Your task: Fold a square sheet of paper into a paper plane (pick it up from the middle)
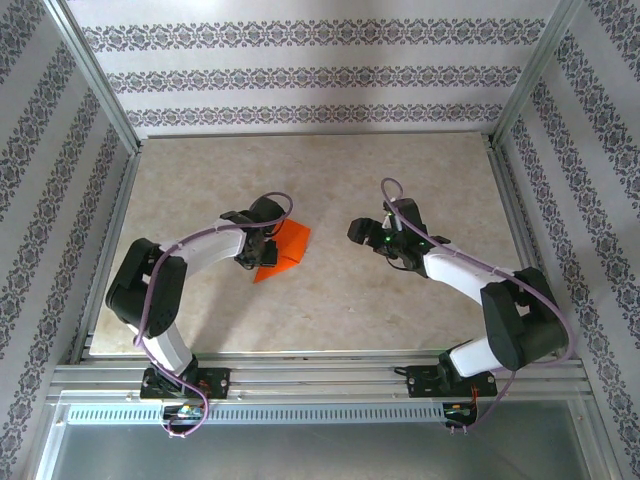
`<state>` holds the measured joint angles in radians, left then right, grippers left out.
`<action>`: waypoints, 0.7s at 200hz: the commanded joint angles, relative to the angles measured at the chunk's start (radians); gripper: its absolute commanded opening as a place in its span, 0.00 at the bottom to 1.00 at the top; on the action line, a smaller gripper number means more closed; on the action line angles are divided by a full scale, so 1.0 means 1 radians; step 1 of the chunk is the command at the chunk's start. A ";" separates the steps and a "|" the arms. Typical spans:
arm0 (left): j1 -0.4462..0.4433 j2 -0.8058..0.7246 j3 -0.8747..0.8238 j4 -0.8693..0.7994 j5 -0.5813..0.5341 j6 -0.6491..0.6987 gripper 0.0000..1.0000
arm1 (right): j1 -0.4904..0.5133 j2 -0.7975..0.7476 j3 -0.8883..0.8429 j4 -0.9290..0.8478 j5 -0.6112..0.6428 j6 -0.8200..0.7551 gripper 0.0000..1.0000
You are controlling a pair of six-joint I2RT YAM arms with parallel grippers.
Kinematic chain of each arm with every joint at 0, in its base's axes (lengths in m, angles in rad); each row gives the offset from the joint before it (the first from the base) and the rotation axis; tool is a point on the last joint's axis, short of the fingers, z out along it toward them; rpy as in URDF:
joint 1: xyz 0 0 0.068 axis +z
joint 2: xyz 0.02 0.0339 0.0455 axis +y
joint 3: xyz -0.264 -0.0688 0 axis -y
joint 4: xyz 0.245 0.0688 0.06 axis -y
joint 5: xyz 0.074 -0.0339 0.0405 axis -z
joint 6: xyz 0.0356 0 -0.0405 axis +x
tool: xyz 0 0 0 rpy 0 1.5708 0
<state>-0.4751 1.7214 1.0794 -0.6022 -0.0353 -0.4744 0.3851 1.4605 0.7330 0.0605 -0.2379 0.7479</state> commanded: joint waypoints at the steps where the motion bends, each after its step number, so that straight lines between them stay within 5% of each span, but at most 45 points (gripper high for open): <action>1: 0.018 0.025 0.033 0.022 -0.020 0.012 0.35 | 0.019 0.017 0.023 0.017 -0.015 0.022 0.80; 81: 0.068 0.065 0.012 0.027 0.000 -0.048 0.26 | 0.138 0.146 0.086 0.055 -0.109 0.154 0.77; 140: 0.098 0.079 -0.012 0.022 0.040 -0.096 0.21 | 0.279 0.269 0.183 0.065 -0.081 0.379 0.58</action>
<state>-0.3992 1.7859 1.0843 -0.5888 -0.0154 -0.5323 0.6193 1.6966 0.8684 0.1066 -0.3336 0.9977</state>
